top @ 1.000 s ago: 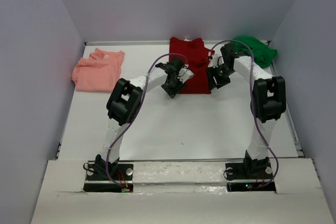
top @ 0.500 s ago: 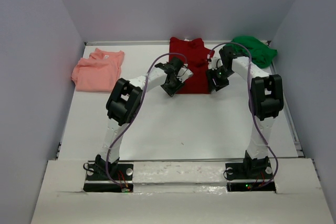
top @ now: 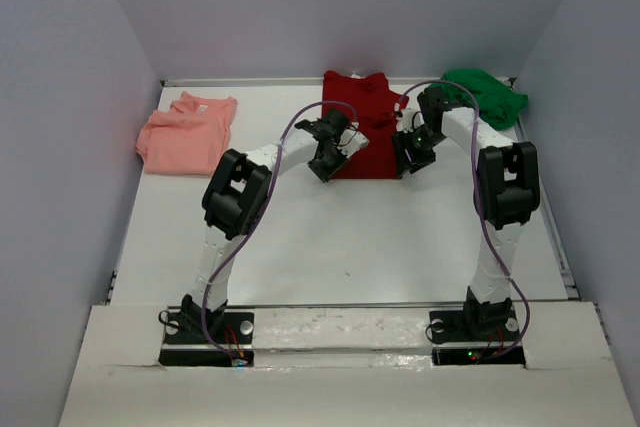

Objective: Fold and stack the t-shirts

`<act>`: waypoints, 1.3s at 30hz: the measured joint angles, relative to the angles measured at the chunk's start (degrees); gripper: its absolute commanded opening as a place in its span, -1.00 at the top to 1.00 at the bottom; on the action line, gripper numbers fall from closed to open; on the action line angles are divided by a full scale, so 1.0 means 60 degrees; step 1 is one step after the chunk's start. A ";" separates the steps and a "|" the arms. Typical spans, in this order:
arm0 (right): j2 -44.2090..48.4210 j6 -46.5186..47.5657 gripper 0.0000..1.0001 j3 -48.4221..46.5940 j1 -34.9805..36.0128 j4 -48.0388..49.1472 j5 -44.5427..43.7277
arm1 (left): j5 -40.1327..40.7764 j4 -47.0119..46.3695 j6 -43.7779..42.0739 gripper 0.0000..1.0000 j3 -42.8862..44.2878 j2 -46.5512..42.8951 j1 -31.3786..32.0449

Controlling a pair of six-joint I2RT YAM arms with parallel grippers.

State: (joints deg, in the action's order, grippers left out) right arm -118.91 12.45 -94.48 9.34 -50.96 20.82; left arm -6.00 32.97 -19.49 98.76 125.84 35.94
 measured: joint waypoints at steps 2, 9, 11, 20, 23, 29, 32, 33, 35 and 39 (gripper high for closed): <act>-0.0004 0.0004 -0.13 0.0000 0.0000 -0.0007 0.0007 | 0.0004 -0.0004 0.0000 1.00 0.0000 0.0000 0.0007; -0.0146 0.0029 -0.11 -0.0084 0.0000 -0.0018 0.0160 | 0.0007 -0.0004 0.0004 1.00 0.0000 0.0000 0.0015; -0.0193 0.0029 -0.08 -0.0124 0.0000 -0.0026 0.0255 | 0.0007 0.0000 0.0004 1.00 0.0000 0.0000 0.0018; -0.0962 0.0025 0.01 -0.0747 0.0000 -0.0131 0.1031 | 0.0015 -0.0004 0.0000 1.00 0.0000 -0.0004 0.0026; -0.1217 0.0025 0.02 -0.0871 0.0000 -0.0189 0.1198 | 0.0036 -0.0004 0.0000 1.00 0.0000 -0.0004 0.0044; -0.1260 0.0033 0.03 -0.0892 0.0000 -0.0262 0.1330 | 0.0040 -0.0007 -0.0007 1.00 -0.0029 -0.0040 0.0062; -0.1260 0.0036 0.03 -0.0860 0.0000 -0.0259 0.1326 | 0.0040 -0.0011 -0.0015 1.00 -0.0084 -0.0076 0.0062; -0.1257 0.0040 0.03 -0.0831 0.0000 -0.0255 0.1322 | 0.0040 -0.0011 -0.0018 1.00 -0.0084 -0.0080 0.0062; -0.1213 0.0062 0.04 -0.0750 0.0000 -0.0244 0.1322 | 0.0040 -0.0007 -0.0018 1.00 -0.0091 -0.0080 0.0062; -0.1053 0.0138 0.47 -0.0484 -0.0062 -0.0270 0.1257 | 0.0044 0.0000 -0.0018 1.00 -0.0091 -0.0084 0.0066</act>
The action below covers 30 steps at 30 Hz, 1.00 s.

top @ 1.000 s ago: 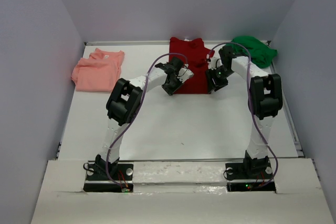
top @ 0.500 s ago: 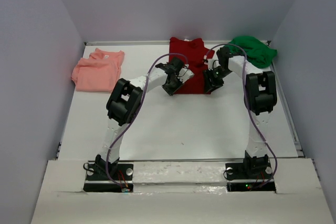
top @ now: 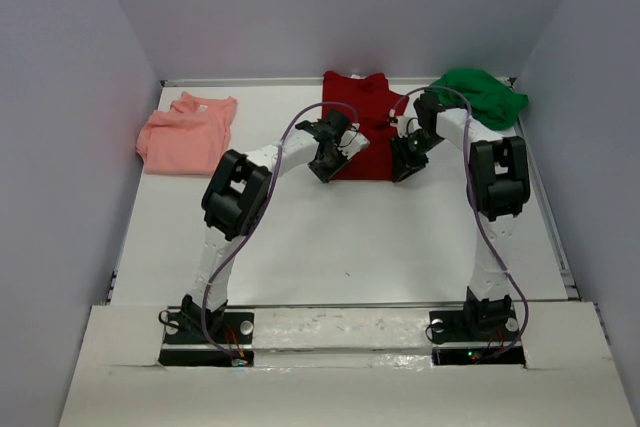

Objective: Fold and stack the t-shirts

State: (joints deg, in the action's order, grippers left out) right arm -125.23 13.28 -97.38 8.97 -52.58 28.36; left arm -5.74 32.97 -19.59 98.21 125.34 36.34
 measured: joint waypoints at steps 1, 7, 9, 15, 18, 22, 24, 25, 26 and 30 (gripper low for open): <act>0.0011 0.0018 0.61 0.0033 -0.0004 0.0000 -0.0033 | 0.0000 -0.0004 0.0000 1.00 -0.0011 -0.0011 0.0000; 0.0015 0.0080 1.00 0.0138 -0.0029 -0.0026 -0.0211 | 0.0025 0.0000 0.0000 1.00 -0.0113 -0.0131 0.0044; 0.0011 0.0076 1.00 0.0138 -0.0029 -0.0040 -0.0251 | 0.0036 0.0011 0.0000 1.00 -0.0193 -0.0208 0.0069; 0.0011 0.0076 1.00 0.0120 -0.0036 -0.0106 -0.0317 | 0.0102 0.0018 -0.0022 1.00 -0.0204 -0.0313 0.0120; 0.0011 0.0084 1.00 0.0066 -0.0040 -0.0193 -0.0430 | 0.0197 0.0011 -0.0095 1.00 -0.0277 -0.0404 0.0120; 0.0015 0.0124 1.00 -0.0007 -0.0044 -0.0306 -0.0535 | 0.0321 -0.0007 -0.0193 1.00 -0.0561 -0.0601 0.0120; 0.0040 0.0157 1.00 -0.0015 -0.0044 -0.0408 -0.0605 | 0.0412 -0.0036 -0.0244 1.00 -0.0765 -0.0732 0.0120; 0.0069 0.0186 1.00 -0.0011 -0.0044 -0.0455 -0.0659 | 0.0474 -0.0073 -0.0273 1.00 -0.0907 -0.0812 0.0120; 0.0084 0.0186 1.00 -0.0015 -0.0044 -0.0466 -0.0663 | 0.0499 -0.0076 -0.0302 1.00 -0.1042 -0.0900 0.0120; 0.0339 0.0295 1.00 -0.0011 -0.0047 -0.0619 -0.0794 | 0.0568 -0.0087 -0.0401 1.00 -0.1432 -0.1180 0.0124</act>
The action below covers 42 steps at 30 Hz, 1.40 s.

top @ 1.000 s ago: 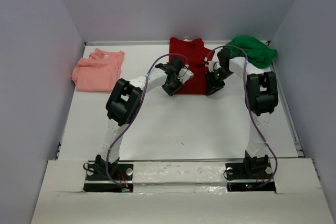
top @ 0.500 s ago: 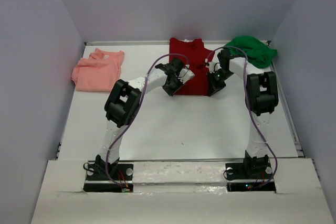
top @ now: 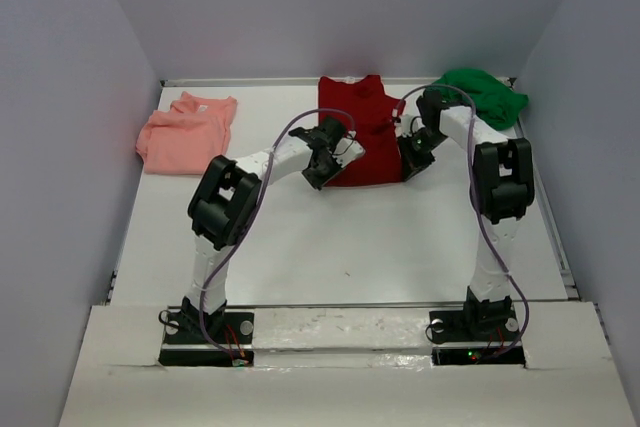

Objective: Fold and stack the t-shirts

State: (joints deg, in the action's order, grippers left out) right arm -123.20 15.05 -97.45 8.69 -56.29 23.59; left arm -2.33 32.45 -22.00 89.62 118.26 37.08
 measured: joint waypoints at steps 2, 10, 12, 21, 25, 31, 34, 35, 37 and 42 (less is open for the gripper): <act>0.0131 0.0033 1.00 0.0004 -0.0004 -0.0044 -0.0015 | 0.0004 0.0007 -0.0025 1.00 -0.0102 -0.0117 0.0004; 0.0714 0.0164 1.00 0.0466 -0.0015 -0.0102 -0.0011 | -0.0157 0.0131 -0.0044 1.00 -0.0357 -0.0510 0.0015; 0.0834 0.0215 1.00 0.0619 -0.0015 -0.0149 -0.0004 | -0.0215 0.0160 -0.0044 1.00 -0.0415 -0.0608 0.0018; 0.1446 0.0433 1.00 0.1147 -0.0015 -0.0397 0.0036 | -0.0499 0.0528 -0.0109 1.00 -0.0579 -0.1111 0.0120; 0.1716 0.0546 1.00 0.1326 -0.0015 -0.0565 0.0084 | -0.0732 0.0831 -0.0182 1.00 -0.0645 -0.1381 0.0226; 0.2135 0.0783 1.00 0.1406 -0.0015 -0.0958 0.0153 | -0.1104 0.1377 -0.0331 1.00 -0.0648 -0.1927 0.0419; 0.2503 0.0900 1.00 0.1555 -0.0018 -0.1129 0.0200 | -0.1315 0.1705 -0.0466 1.00 -0.0648 -0.2237 0.0565; 0.2597 0.0940 1.00 0.1596 -0.0015 -0.1191 0.0211 | -0.1366 0.1774 -0.0503 1.00 -0.0685 -0.2350 0.0630; 0.2823 0.1002 1.00 0.1701 -0.0018 -0.1308 0.0229 | -0.1439 0.1851 -0.0517 1.00 -0.0798 -0.2554 0.0725; 0.3282 0.1122 1.00 0.1887 -0.0018 -0.1625 0.0324 | -0.1701 0.2098 -0.0579 1.00 -0.1093 -0.3085 0.0849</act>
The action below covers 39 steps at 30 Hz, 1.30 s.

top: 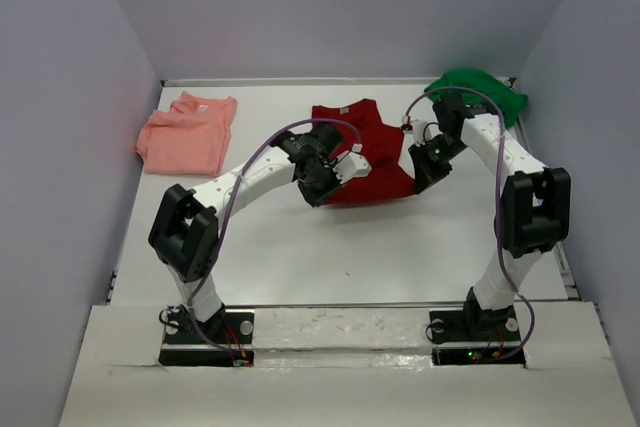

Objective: Fold and stack the t-shirts

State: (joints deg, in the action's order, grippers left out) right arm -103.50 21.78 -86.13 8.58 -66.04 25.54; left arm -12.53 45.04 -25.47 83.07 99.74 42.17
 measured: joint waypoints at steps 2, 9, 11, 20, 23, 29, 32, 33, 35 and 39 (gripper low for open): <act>0.0178 0.0073 1.00 0.0091 0.0000 -0.0087 0.0040 | -0.0076 0.0095 -0.0033 1.00 -0.0058 -0.0095 0.0000; 0.0878 0.0233 1.00 0.0222 0.0004 -0.0521 0.0073 | -0.0186 0.0299 -0.0171 1.00 -0.0219 -0.0525 0.0000; 0.0973 0.0255 1.00 0.0175 0.0004 -0.0659 0.0076 | -0.0171 0.0393 -0.0193 1.00 -0.0182 -0.0663 0.0000; 0.1045 0.0474 1.00 -0.0699 0.0000 -0.1107 0.0066 | 0.0211 0.0776 -0.0219 1.00 0.0943 -0.0710 0.0000; 0.1053 0.0532 1.00 -0.0976 0.0000 -0.1224 0.0058 | 0.0455 0.0805 -0.0226 1.00 0.1304 -0.0707 0.0000; 0.1053 0.0605 1.00 -0.1636 0.0000 -0.1290 -0.0062 | 0.0962 0.0849 -0.0244 1.00 0.1949 -0.0481 0.0000; 0.1020 0.0623 1.00 -0.1982 0.0000 -0.1279 -0.0146 | 0.1231 0.0831 -0.0244 1.00 0.2368 -0.0204 -0.0011; 0.0991 0.0619 1.00 -0.2106 0.0000 -0.1257 -0.0168 | 0.1290 0.0812 -0.0244 1.00 0.2422 -0.0164 -0.0029; 0.0925 0.0579 1.00 -0.2248 0.0000 -0.1151 -0.0200 | 0.1453 0.0790 -0.0237 1.00 0.2568 -0.0044 -0.0044; 0.0725 0.0444 1.00 -0.2495 0.0000 -0.0867 -0.0193 | 0.1880 0.0670 -0.0200 1.00 0.2626 0.0022 -0.0047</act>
State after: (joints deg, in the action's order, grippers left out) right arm -99.15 24.45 -101.10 8.58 -71.24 24.38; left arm -1.26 49.06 -26.68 98.83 99.88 41.89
